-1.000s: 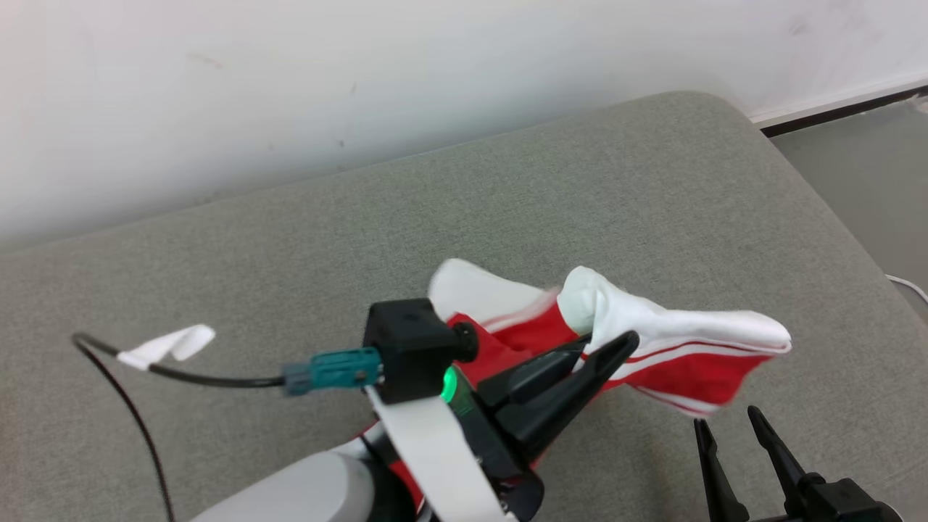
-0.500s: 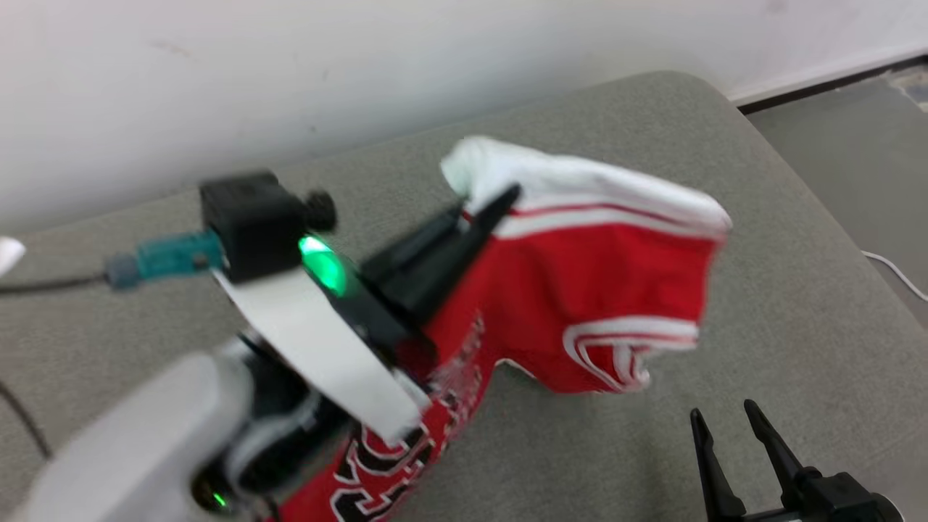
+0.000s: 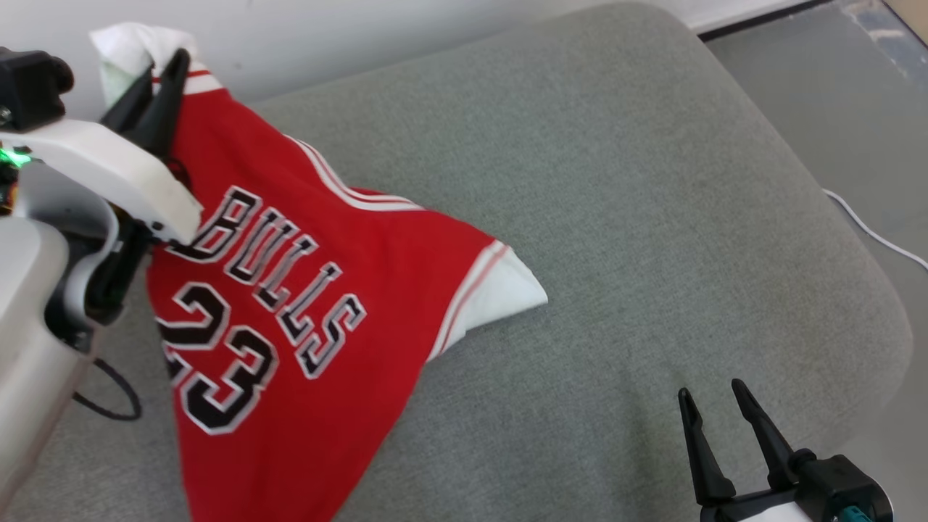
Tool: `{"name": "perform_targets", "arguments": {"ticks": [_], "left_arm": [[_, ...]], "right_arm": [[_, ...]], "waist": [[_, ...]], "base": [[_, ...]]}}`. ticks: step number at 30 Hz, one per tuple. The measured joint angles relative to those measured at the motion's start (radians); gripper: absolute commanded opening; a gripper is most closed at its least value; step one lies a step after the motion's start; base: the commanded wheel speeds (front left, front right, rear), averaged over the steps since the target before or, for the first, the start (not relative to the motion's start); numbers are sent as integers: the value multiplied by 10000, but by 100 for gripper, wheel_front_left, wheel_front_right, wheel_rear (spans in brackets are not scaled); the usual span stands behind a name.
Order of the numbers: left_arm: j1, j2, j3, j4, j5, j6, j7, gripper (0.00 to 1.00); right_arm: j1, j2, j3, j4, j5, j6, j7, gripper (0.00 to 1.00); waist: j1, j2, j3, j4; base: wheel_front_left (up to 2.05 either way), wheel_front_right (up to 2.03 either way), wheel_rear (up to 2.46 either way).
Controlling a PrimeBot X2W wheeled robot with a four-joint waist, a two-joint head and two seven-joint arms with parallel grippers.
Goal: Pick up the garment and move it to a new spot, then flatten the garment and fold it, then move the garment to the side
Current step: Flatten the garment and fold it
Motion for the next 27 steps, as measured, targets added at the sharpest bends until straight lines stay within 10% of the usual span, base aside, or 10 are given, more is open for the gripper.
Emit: {"name": "perform_targets", "arguments": {"ticks": [12,16,17,27], "left_arm": [[-1512,-414,-230,3576,1730,-510,-2623,0],[-1687,-654,-238,4408,1919,-552,-2821,52],[-1672,-729,-288,4571,1912,-596,-2824,96],[-1034,-1181,-828,5480,2088,-619,-2683,100]], "right_arm": [[-302,12,282,-40,278,0,2,100],[-344,17,334,-29,324,0,0,100],[-343,15,337,-21,330,0,0,100],[-178,17,198,23,301,0,0,100]], "waist": [[0,0,795,-191],[0,0,754,-152],[0,0,723,-142],[0,0,199,166]], "base": [[0,0,0],[0,0,0],[0,0,0],[0,0,0]]}}
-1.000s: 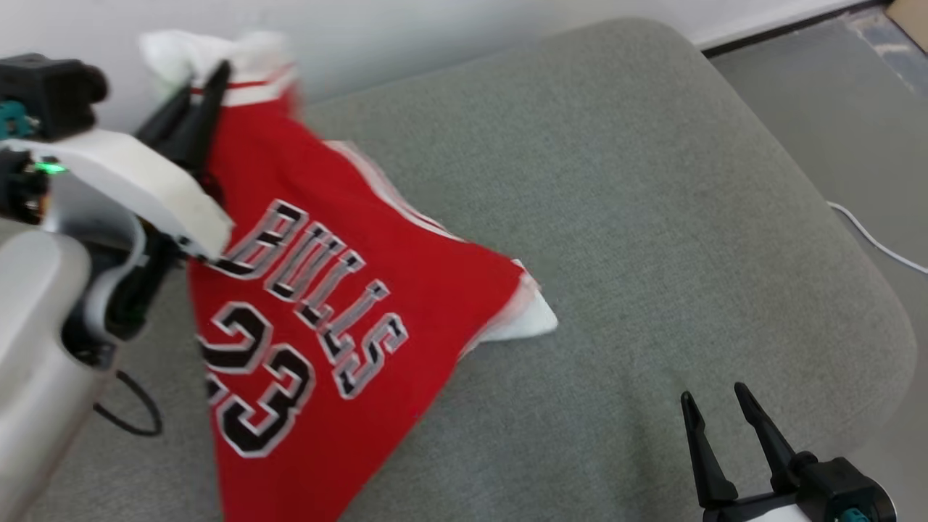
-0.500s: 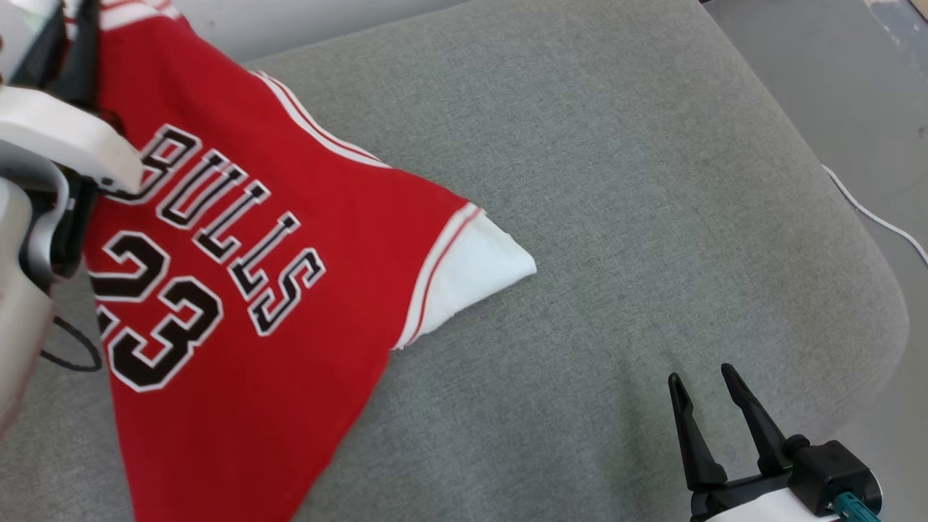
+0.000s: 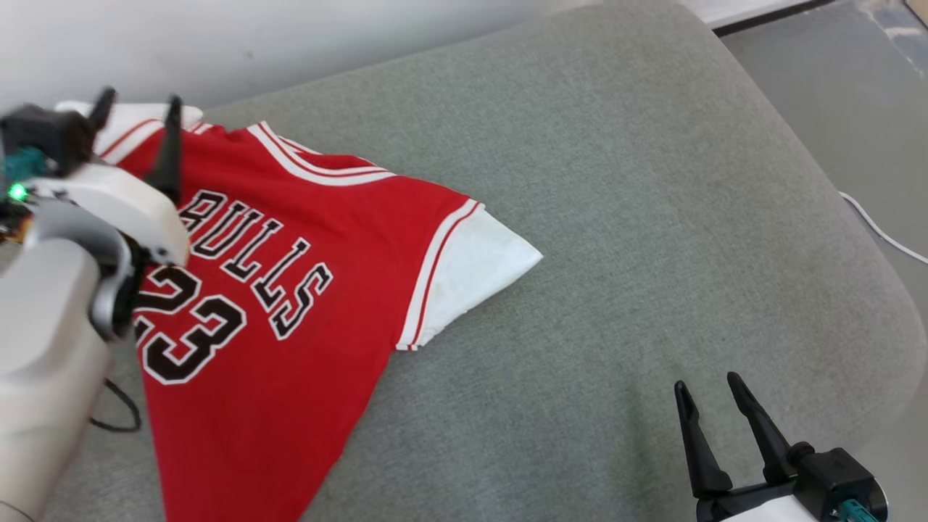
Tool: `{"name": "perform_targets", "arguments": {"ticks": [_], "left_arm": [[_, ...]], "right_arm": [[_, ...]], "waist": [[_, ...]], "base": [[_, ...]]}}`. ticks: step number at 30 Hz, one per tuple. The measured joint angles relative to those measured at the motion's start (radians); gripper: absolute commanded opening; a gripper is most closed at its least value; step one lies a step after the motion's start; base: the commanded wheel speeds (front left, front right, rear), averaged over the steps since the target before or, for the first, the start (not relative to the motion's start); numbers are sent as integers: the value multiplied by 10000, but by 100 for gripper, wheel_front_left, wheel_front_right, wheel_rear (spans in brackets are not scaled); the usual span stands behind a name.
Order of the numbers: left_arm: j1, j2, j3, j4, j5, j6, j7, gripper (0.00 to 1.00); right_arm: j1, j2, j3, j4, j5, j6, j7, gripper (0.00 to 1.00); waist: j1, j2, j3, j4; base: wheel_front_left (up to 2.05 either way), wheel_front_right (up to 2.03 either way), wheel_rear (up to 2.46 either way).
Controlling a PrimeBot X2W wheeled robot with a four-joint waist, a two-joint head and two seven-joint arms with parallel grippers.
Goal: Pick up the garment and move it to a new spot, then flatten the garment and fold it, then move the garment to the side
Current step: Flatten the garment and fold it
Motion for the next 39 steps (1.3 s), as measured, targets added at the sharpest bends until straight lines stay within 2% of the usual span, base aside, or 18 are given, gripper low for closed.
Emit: {"name": "perform_targets", "arguments": {"ticks": [6,10,16,21,30,39], "left_arm": [[919,-690,-203,-767,-48,328,-140,100],[1375,-1151,-717,-1680,105,414,-138,100],[1767,-2205,-1810,-3037,403,280,374,100],[1869,-2842,-2763,-3271,792,67,894,100],[1542,-3043,-3446,-2199,1375,19,1434,100],[946,-2882,-3770,-941,2000,257,1430,100]], "right_arm": [[195,-2,-134,35,-184,0,0,100],[205,0,-105,36,-224,0,0,100],[193,0,-79,2,-244,0,0,100],[147,0,46,-10,-144,0,0,100],[76,-4,140,-92,240,0,0,100],[-12,-2,240,-184,437,0,0,100]], "waist": [[0,0,-375,380],[0,0,-552,577],[0,0,-471,613],[0,0,-280,389],[0,0,247,-146],[0,0,784,-464]], "base": [[0,0,0],[0,0,0],[0,0,0],[0,0,0],[0,0,0],[0,0,0]]}}
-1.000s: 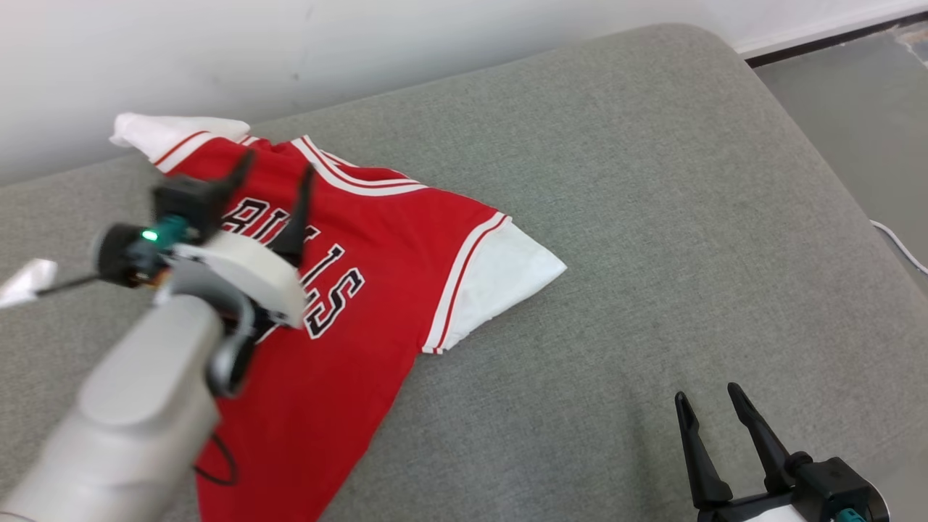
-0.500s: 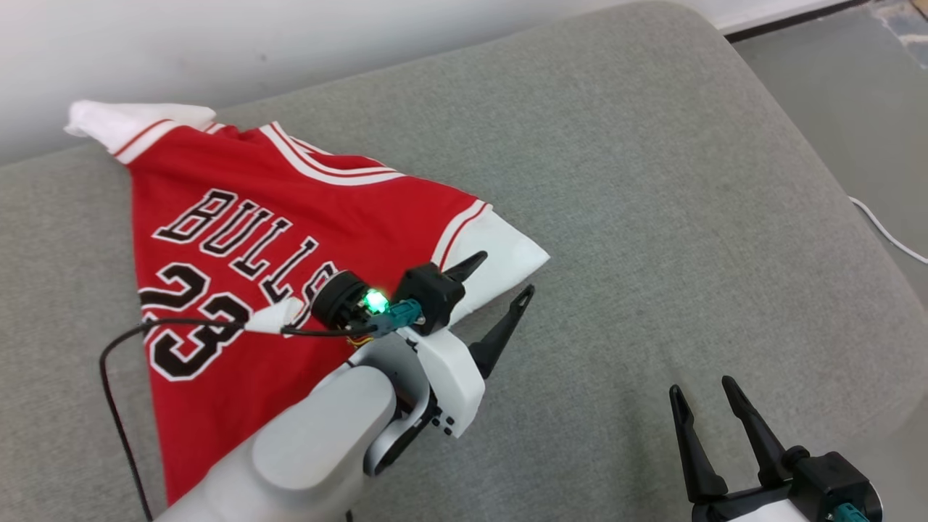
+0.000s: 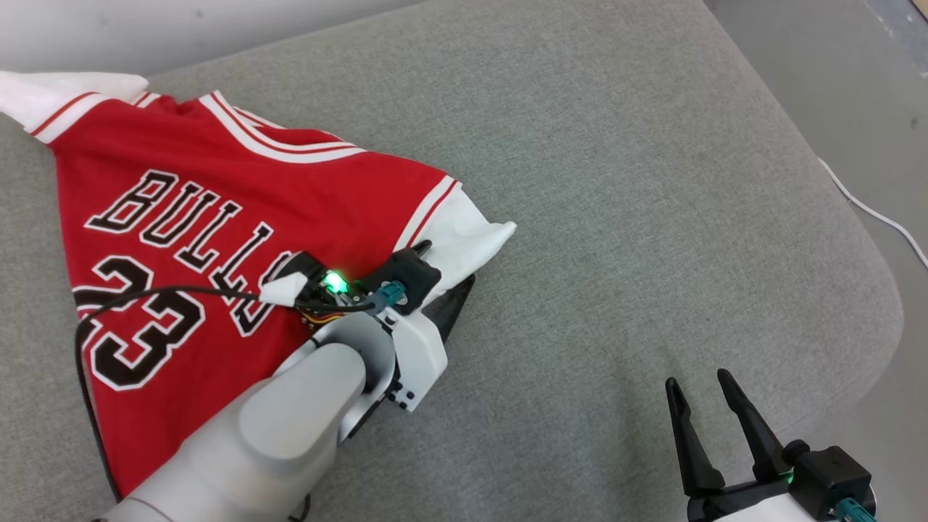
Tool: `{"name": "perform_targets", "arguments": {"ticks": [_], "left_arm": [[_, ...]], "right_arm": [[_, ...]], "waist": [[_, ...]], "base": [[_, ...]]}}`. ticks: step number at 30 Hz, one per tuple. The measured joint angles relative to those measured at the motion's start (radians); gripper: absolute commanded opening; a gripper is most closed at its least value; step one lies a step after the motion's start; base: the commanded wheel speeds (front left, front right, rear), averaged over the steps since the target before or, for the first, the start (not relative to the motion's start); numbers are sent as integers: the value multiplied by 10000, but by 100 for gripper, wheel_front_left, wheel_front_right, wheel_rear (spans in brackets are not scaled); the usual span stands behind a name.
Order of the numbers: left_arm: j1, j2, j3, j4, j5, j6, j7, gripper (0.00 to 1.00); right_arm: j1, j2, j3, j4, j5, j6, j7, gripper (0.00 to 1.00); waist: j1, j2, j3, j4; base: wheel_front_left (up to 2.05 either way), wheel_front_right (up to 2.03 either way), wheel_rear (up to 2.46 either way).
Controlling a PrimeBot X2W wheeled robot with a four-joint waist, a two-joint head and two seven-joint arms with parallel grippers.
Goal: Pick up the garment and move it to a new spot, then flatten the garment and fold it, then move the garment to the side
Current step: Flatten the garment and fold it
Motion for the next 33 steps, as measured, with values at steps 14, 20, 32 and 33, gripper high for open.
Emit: {"name": "perform_targets", "arguments": {"ticks": [14,20,32,33], "left_arm": [[382,-466,1235,-901,-2652,-1191,920,0],[1000,-408,1062,-2161,-3421,-1586,1929,0],[1795,-794,205,-3411,-3691,-1845,2314,100],[1848,-825,207,-3453,-3693,-1843,2265,100]], "right_arm": [[38,-2,-159,173,-305,0,0,100],[122,-2,-167,282,-533,0,0,100],[199,-2,-155,351,-663,0,0,100],[200,0,-151,359,-662,0,0,100]], "waist": [[0,0,-611,258],[-1,0,-1040,397],[-1,0,-1188,264],[-1,0,-1200,258]], "base": [[0,0,0],[0,0,0],[0,0,0],[0,0,0]]}}
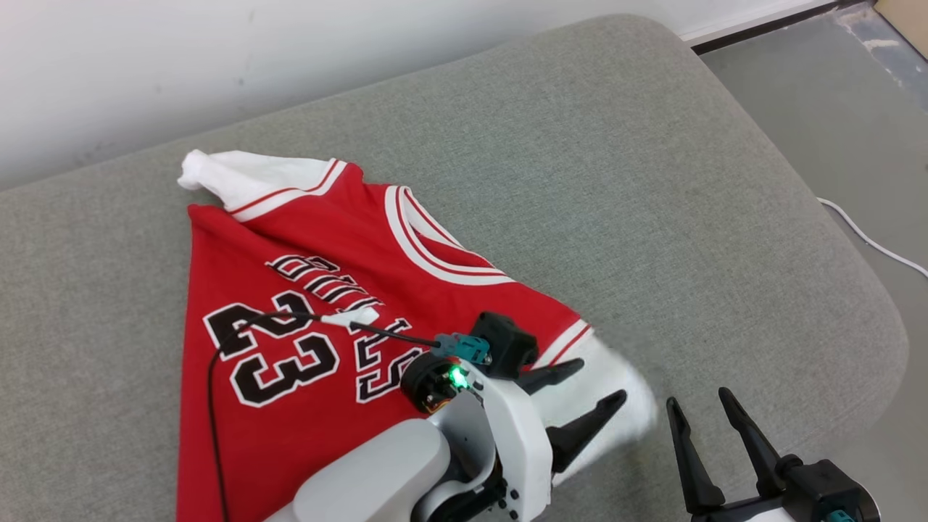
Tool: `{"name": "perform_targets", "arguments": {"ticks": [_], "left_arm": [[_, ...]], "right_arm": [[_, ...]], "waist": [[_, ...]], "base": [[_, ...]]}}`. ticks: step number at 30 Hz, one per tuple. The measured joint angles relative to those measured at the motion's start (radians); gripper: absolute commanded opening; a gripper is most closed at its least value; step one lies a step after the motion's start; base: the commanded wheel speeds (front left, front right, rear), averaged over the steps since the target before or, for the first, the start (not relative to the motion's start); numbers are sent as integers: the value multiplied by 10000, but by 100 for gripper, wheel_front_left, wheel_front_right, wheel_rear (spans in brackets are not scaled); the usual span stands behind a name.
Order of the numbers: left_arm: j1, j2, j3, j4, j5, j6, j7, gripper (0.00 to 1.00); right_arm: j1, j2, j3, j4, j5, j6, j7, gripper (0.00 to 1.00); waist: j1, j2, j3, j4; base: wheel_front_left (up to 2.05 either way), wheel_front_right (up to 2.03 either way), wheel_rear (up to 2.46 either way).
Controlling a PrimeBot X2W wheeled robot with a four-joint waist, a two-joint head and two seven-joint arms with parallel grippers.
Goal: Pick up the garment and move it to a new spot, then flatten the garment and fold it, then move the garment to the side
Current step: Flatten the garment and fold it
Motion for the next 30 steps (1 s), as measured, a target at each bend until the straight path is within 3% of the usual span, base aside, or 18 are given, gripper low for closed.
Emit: {"name": "perform_targets", "arguments": {"ticks": [6,17,22,30], "left_arm": [[79,6,314,-596,71,221,-863,100],[1078,1049,1494,-1388,1106,2159,-3241,100],[1973,1455,2040,-1482,1540,3062,-3856,100],[3887,1262,3244,-1766,2414,3517,-4000,100]], "right_arm": [[44,0,-94,6,15,0,0,100],[359,0,-932,-422,-401,0,0,100],[424,-12,-1283,-882,-817,0,0,100],[674,-303,-1634,-1384,-1045,0,0,100]], "waist": [[0,0,-127,88],[0,0,-690,917],[0,0,-1026,1487],[0,0,-1573,2554]], "base": [[0,0,0],[0,0,0],[0,0,0],[0,0,0]]}}
